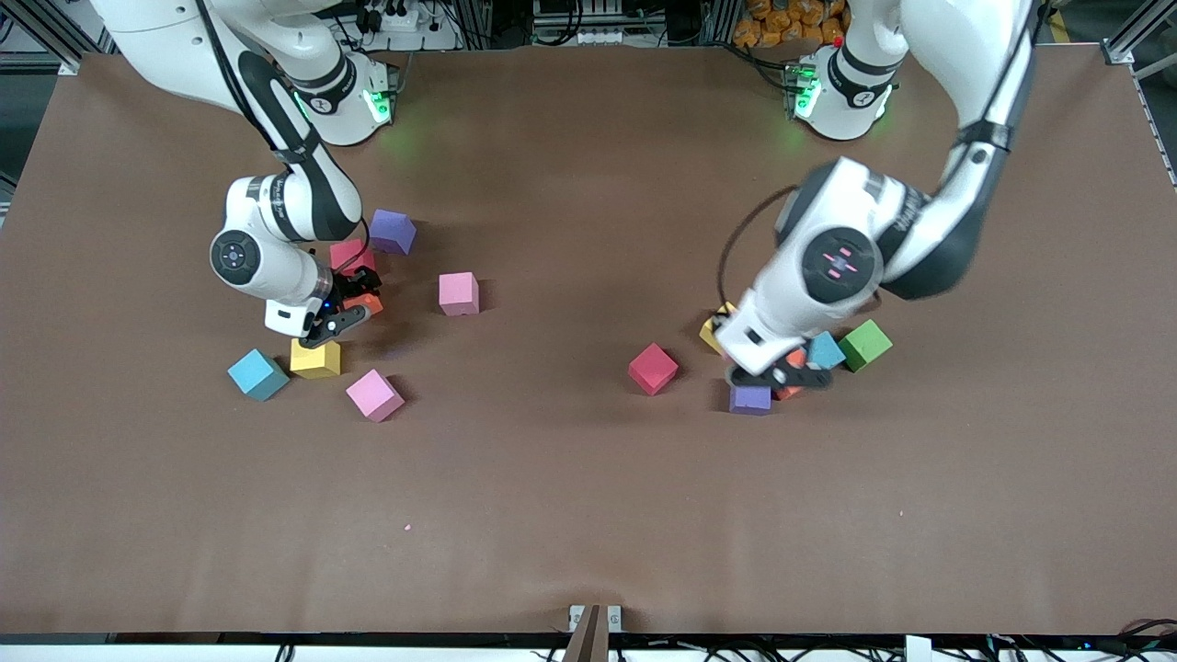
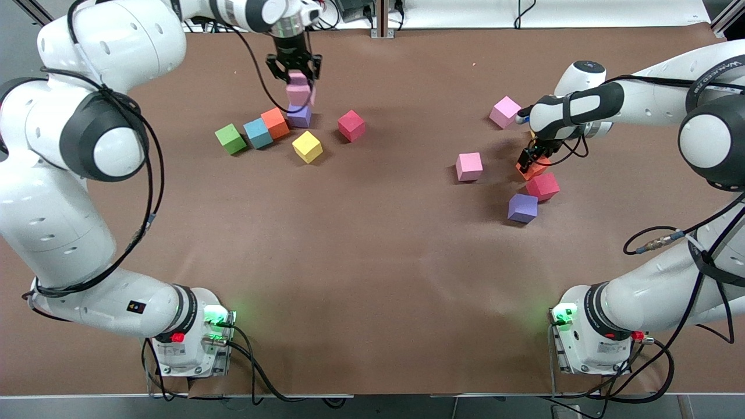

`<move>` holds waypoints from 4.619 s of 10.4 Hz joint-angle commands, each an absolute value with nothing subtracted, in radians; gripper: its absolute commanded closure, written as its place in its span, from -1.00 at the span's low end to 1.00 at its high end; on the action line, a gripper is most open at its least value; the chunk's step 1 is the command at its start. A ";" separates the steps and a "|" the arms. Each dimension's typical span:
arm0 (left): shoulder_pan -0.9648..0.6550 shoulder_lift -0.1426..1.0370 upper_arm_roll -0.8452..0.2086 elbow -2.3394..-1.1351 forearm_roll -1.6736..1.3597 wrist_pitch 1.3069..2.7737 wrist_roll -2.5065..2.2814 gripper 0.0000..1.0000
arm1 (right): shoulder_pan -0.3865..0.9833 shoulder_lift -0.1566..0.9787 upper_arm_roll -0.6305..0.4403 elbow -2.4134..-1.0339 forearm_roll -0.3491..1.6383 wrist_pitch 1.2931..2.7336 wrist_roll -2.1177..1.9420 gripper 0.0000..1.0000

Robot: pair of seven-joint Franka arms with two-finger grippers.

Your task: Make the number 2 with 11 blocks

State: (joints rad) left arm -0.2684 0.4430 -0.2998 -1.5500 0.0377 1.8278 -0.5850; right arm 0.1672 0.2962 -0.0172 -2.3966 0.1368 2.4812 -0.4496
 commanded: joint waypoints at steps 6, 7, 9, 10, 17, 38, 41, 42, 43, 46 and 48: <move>-0.403 0.454 -0.589 -1.673 0.020 1.839 -1.268 0.10 | 0.201 0.219 -0.011 -2.369 0.135 2.445 -0.520 0.53; -0.449 0.469 -0.592 -1.686 0.020 1.865 -1.322 0.08 | 0.209 0.210 -0.011 -2.361 0.135 2.445 -0.573 0.53; -0.527 0.489 -0.594 -1.764 0.032 2.004 -1.400 0.06 | 0.233 0.201 -0.011 -2.346 0.133 2.445 -0.717 0.50; -0.532 0.495 -0.601 -1.813 0.038 2.076 -1.394 0.05 | 0.235 0.201 -0.011 -2.333 0.133 2.444 -0.806 0.50; -0.557 0.611 -0.614 -1.896 0.213 2.226 -1.300 0.03 | 0.346 0.180 -0.009 -2.313 0.043 2.425 -1.085 0.43; -0.405 0.502 -0.618 -1.894 0.310 2.188 -1.330 -1.00 | 0.569 0.074 -0.009 -2.313 0.035 2.243 -0.907 0.43; -0.318 0.462 -0.553 -1.858 0.325 2.172 -1.300 -1.00 | 0.636 0.084 -0.009 -2.303 0.035 2.244 -0.879 0.43; -0.318 0.465 -0.495 -1.830 0.325 2.172 -1.283 -1.00 | 0.688 0.089 -0.009 -2.298 0.034 2.244 -0.820 0.43; -0.318 0.475 -0.447 -1.803 0.325 2.172 -1.254 -1.00 | 0.746 0.098 -0.009 -2.292 0.026 2.244 -0.746 0.43; -0.318 0.575 -0.374 -1.683 0.314 2.172 -1.163 -1.00 | 0.885 0.155 -0.009 -2.238 -0.034 2.243 -0.611 0.43; -0.321 0.655 -0.339 -1.576 0.313 2.172 -1.157 -1.00 | 0.954 0.191 -0.009 -2.220 -0.035 2.244 -0.540 0.43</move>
